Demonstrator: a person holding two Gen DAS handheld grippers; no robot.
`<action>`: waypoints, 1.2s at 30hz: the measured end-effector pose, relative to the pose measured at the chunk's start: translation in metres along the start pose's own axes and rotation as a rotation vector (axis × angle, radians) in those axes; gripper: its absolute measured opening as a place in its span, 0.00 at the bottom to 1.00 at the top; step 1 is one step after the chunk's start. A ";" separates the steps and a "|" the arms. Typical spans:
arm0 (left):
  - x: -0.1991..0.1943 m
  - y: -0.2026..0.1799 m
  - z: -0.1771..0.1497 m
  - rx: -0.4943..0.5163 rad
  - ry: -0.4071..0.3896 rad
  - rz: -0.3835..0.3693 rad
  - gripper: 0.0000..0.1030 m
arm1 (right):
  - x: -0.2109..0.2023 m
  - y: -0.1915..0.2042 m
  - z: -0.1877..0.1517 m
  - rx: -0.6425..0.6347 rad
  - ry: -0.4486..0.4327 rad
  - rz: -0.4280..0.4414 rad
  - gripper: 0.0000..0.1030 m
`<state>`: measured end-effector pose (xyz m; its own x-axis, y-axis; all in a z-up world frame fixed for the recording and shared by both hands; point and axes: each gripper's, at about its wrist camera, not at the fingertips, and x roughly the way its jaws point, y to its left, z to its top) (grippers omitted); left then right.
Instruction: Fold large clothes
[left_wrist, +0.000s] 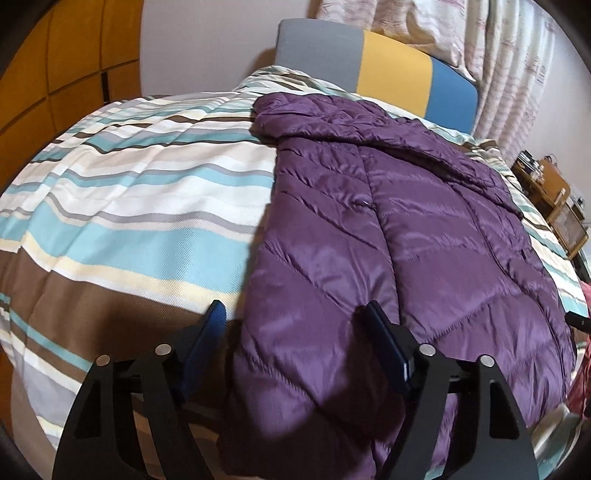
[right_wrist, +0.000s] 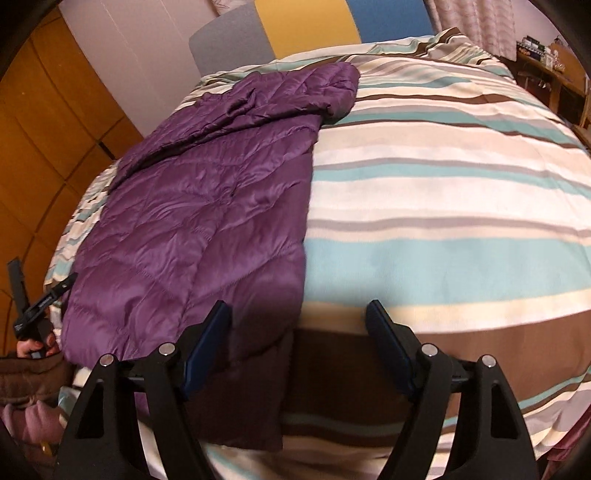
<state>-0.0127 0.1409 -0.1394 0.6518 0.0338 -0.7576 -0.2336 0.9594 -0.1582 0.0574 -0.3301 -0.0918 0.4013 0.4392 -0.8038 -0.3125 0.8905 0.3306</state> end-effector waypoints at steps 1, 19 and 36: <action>-0.001 -0.001 -0.002 0.007 0.002 -0.006 0.72 | -0.001 0.000 -0.002 -0.005 0.002 0.009 0.73; -0.018 -0.031 0.003 0.050 -0.028 -0.173 0.11 | 0.003 0.038 0.003 -0.090 -0.049 0.162 0.07; 0.023 -0.021 0.135 -0.140 -0.130 -0.276 0.11 | 0.020 0.015 0.110 0.138 -0.243 0.253 0.07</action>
<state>0.1049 0.1596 -0.0682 0.7886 -0.1778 -0.5886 -0.1266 0.8898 -0.4384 0.1553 -0.2947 -0.0483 0.5240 0.6482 -0.5525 -0.3155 0.7503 0.5809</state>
